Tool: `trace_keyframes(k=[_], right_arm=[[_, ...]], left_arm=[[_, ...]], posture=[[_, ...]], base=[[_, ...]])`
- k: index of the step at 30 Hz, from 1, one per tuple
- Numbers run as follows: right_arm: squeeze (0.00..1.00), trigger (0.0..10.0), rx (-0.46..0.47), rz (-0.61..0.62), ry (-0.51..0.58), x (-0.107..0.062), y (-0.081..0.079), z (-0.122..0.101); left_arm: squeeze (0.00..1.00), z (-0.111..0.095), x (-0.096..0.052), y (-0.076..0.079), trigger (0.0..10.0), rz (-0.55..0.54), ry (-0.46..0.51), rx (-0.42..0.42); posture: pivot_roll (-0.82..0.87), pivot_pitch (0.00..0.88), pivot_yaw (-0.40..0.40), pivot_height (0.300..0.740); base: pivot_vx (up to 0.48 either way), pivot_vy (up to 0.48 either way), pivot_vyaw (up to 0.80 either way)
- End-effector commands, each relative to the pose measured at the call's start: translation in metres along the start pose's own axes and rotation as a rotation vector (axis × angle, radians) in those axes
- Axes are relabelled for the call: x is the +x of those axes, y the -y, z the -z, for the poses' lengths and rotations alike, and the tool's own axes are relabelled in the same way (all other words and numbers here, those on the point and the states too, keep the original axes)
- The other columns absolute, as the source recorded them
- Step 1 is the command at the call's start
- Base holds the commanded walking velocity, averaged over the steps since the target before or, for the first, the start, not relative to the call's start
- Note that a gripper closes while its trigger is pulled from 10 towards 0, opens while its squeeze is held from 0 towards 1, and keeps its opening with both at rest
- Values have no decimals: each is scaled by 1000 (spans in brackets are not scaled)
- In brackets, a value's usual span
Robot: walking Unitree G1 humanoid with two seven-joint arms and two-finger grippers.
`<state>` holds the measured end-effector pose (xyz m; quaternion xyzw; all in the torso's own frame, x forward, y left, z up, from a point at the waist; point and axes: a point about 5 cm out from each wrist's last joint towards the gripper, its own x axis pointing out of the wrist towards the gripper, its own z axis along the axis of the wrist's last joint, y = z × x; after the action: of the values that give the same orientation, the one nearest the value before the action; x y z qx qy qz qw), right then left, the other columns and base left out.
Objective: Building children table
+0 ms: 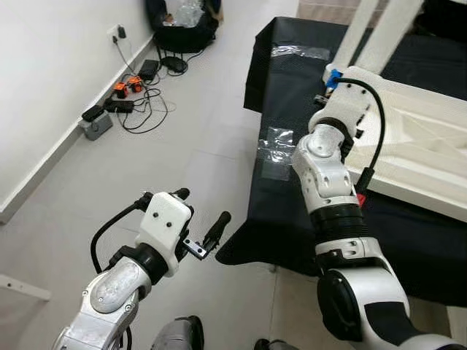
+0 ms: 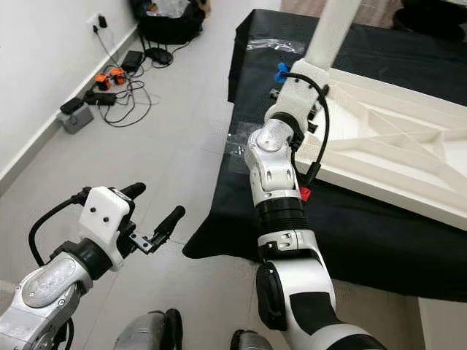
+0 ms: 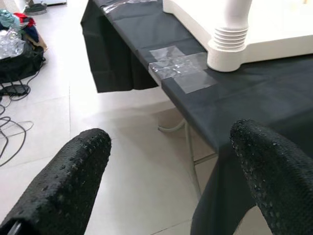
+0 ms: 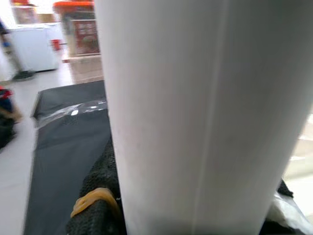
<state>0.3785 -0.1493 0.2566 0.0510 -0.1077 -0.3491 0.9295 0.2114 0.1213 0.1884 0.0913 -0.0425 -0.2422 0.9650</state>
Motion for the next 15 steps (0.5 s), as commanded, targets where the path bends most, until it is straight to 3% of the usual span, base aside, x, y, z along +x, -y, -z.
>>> trace_keyframes(k=[1, 3, 9, 11, 15], right_arm=[[0, 10000, -105, 138, -113, 7, 27, 34], [0, 10000, -134, 278, -109, 16, 41, 36], [0, 10000, -170, 346, -94, 21, 48, 36], [0, 10000, -198, 467, -114, 30, 63, 38], [0, 10000, -184, 551, -132, 39, 77, 38]], left_arm=[[0, 3, -1, -1, 10000, 8, -15, 4], [0, 3, -1, -1, 10000, 8, -13, 5], [0, 3, 0, -1, 10000, 8, -11, 4], [0, 2, 2, 0, 10000, 10, -5, 3], [0, 1, 4, 1, 10000, 12, 1, -3]], posture=[[104, 185, -61, 740], [109, 185, -62, 740], [109, 185, -63, 740], [110, 185, -65, 740], [110, 185, -65, 740]], base=[[0, 0, 0], [0, 0, 0], [0, 0, 0], [0, 0, 0], [0, 0, 0]])
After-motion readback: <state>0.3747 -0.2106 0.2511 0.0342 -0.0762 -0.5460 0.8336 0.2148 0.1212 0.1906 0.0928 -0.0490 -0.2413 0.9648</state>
